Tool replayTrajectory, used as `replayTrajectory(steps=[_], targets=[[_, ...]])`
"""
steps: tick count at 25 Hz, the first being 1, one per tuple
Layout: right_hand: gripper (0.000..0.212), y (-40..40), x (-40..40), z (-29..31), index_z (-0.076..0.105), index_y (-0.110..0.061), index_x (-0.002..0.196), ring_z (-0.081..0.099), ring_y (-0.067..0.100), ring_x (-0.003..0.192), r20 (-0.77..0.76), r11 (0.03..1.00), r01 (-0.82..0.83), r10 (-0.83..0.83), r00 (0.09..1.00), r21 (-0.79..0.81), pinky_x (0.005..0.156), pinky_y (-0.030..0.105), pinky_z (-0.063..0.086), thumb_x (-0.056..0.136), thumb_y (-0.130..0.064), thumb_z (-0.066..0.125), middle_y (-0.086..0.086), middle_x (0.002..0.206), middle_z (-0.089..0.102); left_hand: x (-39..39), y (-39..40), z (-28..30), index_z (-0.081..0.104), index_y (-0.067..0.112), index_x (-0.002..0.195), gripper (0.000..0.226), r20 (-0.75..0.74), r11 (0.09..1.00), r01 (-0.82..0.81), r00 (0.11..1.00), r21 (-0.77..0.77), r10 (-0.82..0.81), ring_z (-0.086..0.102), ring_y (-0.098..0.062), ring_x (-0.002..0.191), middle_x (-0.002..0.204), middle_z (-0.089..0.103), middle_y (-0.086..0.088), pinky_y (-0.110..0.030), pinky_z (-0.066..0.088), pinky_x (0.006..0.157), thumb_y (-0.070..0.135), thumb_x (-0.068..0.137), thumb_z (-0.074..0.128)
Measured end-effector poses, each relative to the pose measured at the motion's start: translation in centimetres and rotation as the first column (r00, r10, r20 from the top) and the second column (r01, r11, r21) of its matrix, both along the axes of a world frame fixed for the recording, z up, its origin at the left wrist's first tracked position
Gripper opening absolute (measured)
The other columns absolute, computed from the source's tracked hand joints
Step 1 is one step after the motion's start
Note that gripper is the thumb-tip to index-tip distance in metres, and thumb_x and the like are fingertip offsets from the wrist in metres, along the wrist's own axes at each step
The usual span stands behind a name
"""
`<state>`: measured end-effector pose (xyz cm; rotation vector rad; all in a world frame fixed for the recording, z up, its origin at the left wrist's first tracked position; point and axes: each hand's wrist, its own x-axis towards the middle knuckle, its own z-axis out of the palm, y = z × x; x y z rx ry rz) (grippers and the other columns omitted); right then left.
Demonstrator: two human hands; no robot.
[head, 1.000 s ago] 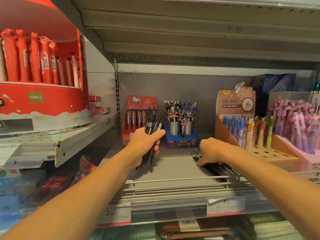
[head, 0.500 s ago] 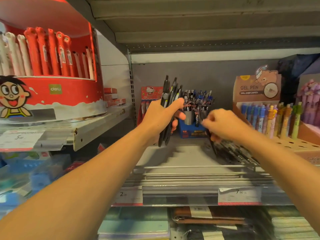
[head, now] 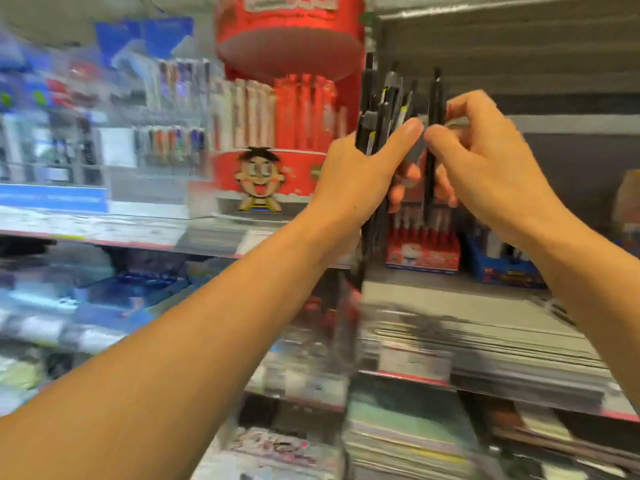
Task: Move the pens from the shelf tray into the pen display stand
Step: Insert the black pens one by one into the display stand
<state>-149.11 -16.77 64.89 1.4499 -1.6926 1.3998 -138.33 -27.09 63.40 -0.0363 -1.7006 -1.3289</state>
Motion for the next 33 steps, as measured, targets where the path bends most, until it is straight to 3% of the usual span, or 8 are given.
replayTrajectory(steps=[4, 6, 10, 14, 19, 24, 28, 33], targets=[[0.009, -9.1, 12.0, 0.7, 0.050, -0.024, 0.110, 0.049, 0.006, 0.054, -0.051, 0.982, -0.185, 0.183, 0.982, -0.041, 0.058, 0.033, 0.042, 0.102, -0.028, 0.050, -0.011, 0.064, 0.061, 13.1, -7.4, 1.1, 0.073, 0.005, 0.098, 0.031, -0.044, 0.997, -0.070, 0.996, 0.044, 0.072, 0.052, -0.015, 0.045, 0.067, 0.065, -0.004, -0.026, 0.047, 0.048, 0.035, 0.096, 0.067], [0.014, -14.4, 18.0, 0.9, 0.050, -0.023, 0.114, 0.052, 0.014, 0.061, -0.062, 0.965, -0.263, 0.262, 0.963, -0.008, 0.063, 0.041, 0.047, 0.101, -0.021, 0.054, 0.000, 0.076, 0.065, 19.7, -12.0, 1.0, 0.069, 0.007, 0.088, 0.025, -0.054, 0.987, -0.148, 0.987, 0.066, 0.152, 0.050, -0.014, 0.043, 0.067, 0.062, -0.004, -0.025, 0.046, 0.047, 0.031, 0.096, 0.066], [0.026, -23.6, 27.7, 1.5, 0.049, -0.021, 0.118, 0.054, 0.011, 0.053, -0.017, 0.905, -0.417, 0.420, 0.907, 0.079, 0.053, 0.033, 0.046, 0.096, -0.013, 0.060, 0.005, 0.076, 0.066, 30.8, -20.3, -0.2, 0.059, 0.010, 0.081, 0.021, -0.028, 0.943, -0.273, 0.958, 0.192, 0.284, 0.048, -0.013, 0.043, 0.067, 0.055, -0.004, -0.024, 0.044, 0.044, 0.023, 0.096, 0.067], [0.023, -32.3, 35.0, 1.5, 0.049, -0.022, 0.115, 0.054, 0.017, 0.055, 0.030, 0.837, -0.524, 0.526, 0.850, 0.156, 0.054, 0.034, 0.047, 0.097, -0.013, 0.060, 0.022, 0.085, 0.068, 39.5, -28.0, -1.7, 0.061, 0.010, 0.090, 0.026, 0.002, 0.886, -0.309, 0.944, 0.344, 0.329, 0.046, -0.013, 0.041, 0.059, 0.051, 0.000, -0.022, 0.043, 0.043, 0.033, 0.093, 0.071], [0.025, -41.6, 40.3, 1.1, 0.051, -0.016, 0.118, 0.052, 0.017, 0.052, 0.035, 0.804, -0.560, 0.565, 0.824, 0.198, 0.052, 0.032, 0.046, 0.096, -0.010, 0.061, 0.020, 0.083, 0.070, 45.0, -36.4, -3.2, 0.064, 0.011, 0.079, 0.034, -0.017, 0.838, -0.322, 0.930, 0.440, 0.367, 0.044, -0.013, 0.038, 0.051, 0.051, 0.002, -0.019, 0.041, 0.043, 0.042, 0.093, 0.069], [0.026, -52.1, 43.4, 2.0, 0.051, -0.014, 0.119, 0.056, 0.006, 0.050, -0.034, 0.821, -0.534, 0.551, 0.834, 0.203, 0.049, 0.028, 0.053, 0.094, -0.011, 0.059, 0.007, 0.077, 0.071, 48.7, -46.7, -3.2, 0.067, 0.011, 0.089, 0.032, 0.027, 0.802, -0.406, 0.898, 0.438, 0.440, 0.041, -0.008, 0.035, 0.052, 0.053, 0.005, -0.015, 0.036, 0.039, 0.040, 0.100, 0.059], [0.027, -60.6, 46.5, 3.9, 0.048, -0.021, 0.112, 0.068, 0.029, 0.071, -0.063, 0.824, -0.526, 0.548, 0.834, 0.211, 0.070, 0.050, 0.060, 0.088, -0.010, 0.056, 0.003, 0.079, 0.074, 51.0, -55.4, -1.9, 0.066, 0.009, 0.094, 0.027, 0.042, 0.765, -0.511, 0.841, 0.392, 0.540, 0.040, -0.008, 0.034, 0.051, 0.058, 0.005, -0.016, 0.035, 0.039, 0.034, 0.101, 0.057], [0.021, -69.8, 50.6, 5.1, 0.052, -0.011, 0.106, 0.071, 0.040, 0.070, -0.019, 0.815, -0.537, 0.554, 0.832, 0.218, 0.062, 0.053, 0.061, 0.087, -0.005, 0.060, 0.010, 0.077, 0.073, 53.8, -64.7, -0.6, 0.067, 0.011, 0.090, 0.024, 0.024, 0.711, -0.592, 0.775, 0.380, 0.632, 0.041, -0.009, 0.036, 0.056, 0.062, 0.003, -0.018, 0.037, 0.040, 0.034, 0.098, 0.063]])
